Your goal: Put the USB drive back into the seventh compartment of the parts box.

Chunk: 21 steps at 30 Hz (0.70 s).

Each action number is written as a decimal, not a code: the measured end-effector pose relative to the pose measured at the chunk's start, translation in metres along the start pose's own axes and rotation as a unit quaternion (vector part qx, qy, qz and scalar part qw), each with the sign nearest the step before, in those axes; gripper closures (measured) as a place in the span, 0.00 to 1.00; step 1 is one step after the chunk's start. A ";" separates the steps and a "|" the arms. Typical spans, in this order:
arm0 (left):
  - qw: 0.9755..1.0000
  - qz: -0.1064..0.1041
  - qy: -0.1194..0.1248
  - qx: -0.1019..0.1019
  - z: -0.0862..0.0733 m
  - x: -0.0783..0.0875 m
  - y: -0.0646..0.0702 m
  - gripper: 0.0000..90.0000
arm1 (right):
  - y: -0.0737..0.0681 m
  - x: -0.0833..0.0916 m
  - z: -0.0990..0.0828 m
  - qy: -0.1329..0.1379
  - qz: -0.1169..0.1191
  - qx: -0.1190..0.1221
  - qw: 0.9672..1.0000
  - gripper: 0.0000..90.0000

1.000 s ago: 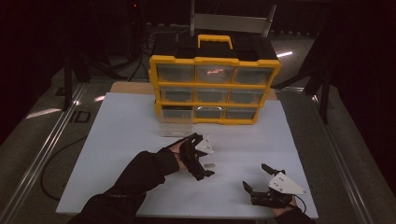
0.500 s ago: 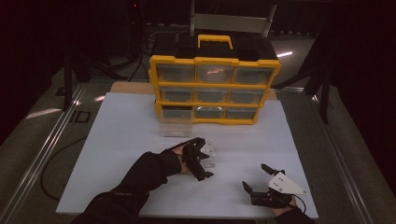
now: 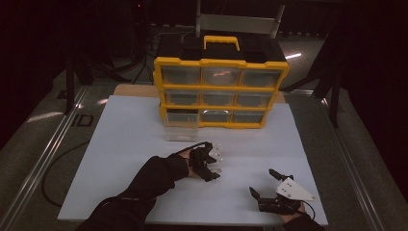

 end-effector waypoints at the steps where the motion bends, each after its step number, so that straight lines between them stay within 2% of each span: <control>1: 1.000 0.000 -0.003 -0.002 0.000 0.000 0.000 0.46 | 0.000 0.000 0.000 0.000 0.000 0.001 1.000 0.10; 9: 1.000 -0.003 -0.008 0.002 0.002 -0.002 -0.001 0.67 | 0.000 0.000 0.000 0.000 0.000 -0.001 1.000 0.10; 15: 1.000 -0.002 -0.018 0.006 0.003 -0.005 -0.003 0.73 | 0.000 0.000 0.000 0.001 0.001 0.000 1.000 0.10; 21: 0.999 -0.015 -0.027 0.007 0.004 -0.007 -0.001 0.78 | 0.000 0.000 0.000 0.001 0.001 0.000 1.000 0.10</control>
Point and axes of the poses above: each handheld gripper's, and its own axes: x roughly backward along the jaws, z roughly out of its top, y roughly to its right, the point moved 6 cm from there along -x, roughly forward along the jaws, and after that the axes turned 9 degrees about -z, right-handed, at the moved point
